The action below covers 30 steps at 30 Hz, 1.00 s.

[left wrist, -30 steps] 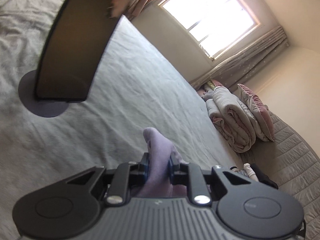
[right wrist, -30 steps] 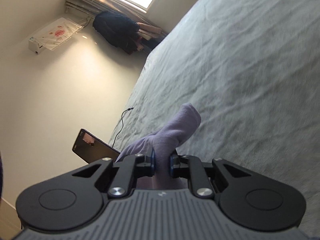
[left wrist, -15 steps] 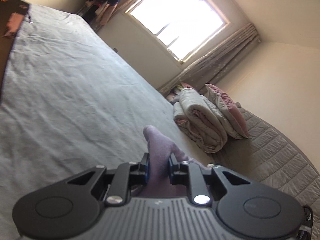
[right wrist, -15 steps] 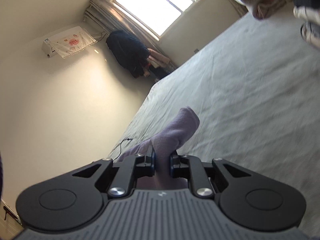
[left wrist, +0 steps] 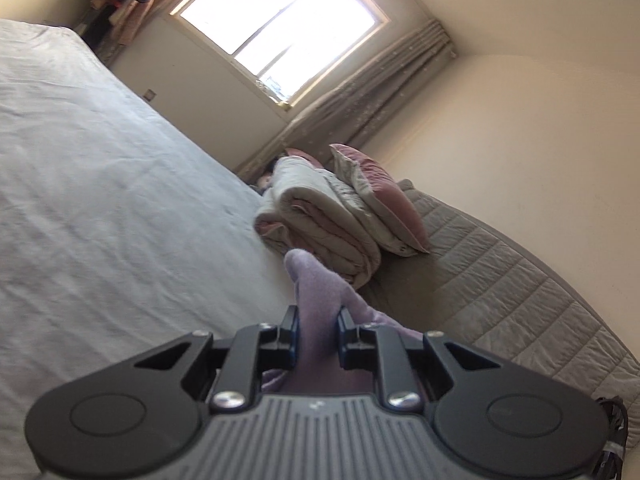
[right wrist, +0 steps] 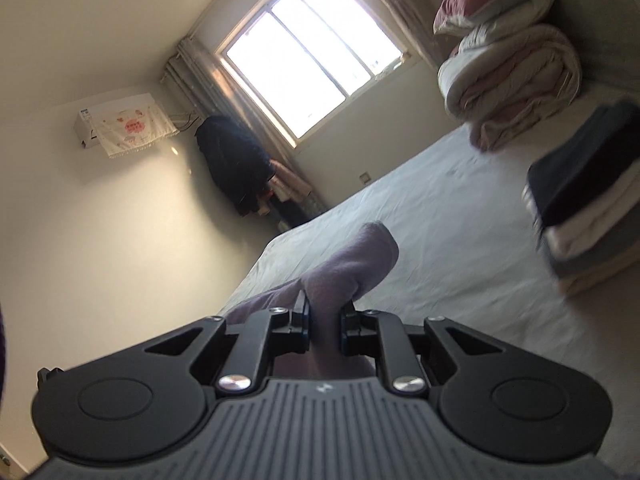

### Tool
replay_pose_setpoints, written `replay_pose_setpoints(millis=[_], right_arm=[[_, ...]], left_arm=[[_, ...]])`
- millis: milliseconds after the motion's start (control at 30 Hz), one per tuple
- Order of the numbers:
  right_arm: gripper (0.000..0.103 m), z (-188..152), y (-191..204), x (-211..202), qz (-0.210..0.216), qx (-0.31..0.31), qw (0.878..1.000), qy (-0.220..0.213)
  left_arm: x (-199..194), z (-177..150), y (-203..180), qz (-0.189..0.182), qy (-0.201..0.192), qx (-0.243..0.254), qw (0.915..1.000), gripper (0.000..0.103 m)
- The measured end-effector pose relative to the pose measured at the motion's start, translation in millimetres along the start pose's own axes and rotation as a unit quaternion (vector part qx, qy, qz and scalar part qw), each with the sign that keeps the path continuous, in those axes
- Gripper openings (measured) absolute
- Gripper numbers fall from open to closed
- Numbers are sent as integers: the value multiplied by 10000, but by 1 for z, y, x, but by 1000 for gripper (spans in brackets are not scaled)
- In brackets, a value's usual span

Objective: Fold clothes
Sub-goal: 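Lift the folded bundle with both grippers and carry it to the clothes stack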

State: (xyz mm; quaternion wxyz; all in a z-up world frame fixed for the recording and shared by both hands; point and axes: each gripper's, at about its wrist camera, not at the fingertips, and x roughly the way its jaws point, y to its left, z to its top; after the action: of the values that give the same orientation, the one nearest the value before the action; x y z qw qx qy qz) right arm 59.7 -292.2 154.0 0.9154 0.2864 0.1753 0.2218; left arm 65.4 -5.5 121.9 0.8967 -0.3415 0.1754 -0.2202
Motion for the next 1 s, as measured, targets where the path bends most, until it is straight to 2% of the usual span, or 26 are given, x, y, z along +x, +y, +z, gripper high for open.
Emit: replay_pose_setpoints(millis=[300,533,733,1000], right_arm=[[16,69,-54,-31,-360,-338,9979,-412],[16,120,-104,-32,-558,-460,9961,-505],[16,148,-142,-14,-716,-644,9946,-381],[16,151,-205,35,-945,-739,9927,-98]], left_arm=[[93,-16,-67,-491,174,16,9986,18],[163,-28,-96,-767,275,12,9967,18],[210,-39,-98,-837,353,-20,9959,18],[282,-57,-76,-511,422,-1,9978,18]])
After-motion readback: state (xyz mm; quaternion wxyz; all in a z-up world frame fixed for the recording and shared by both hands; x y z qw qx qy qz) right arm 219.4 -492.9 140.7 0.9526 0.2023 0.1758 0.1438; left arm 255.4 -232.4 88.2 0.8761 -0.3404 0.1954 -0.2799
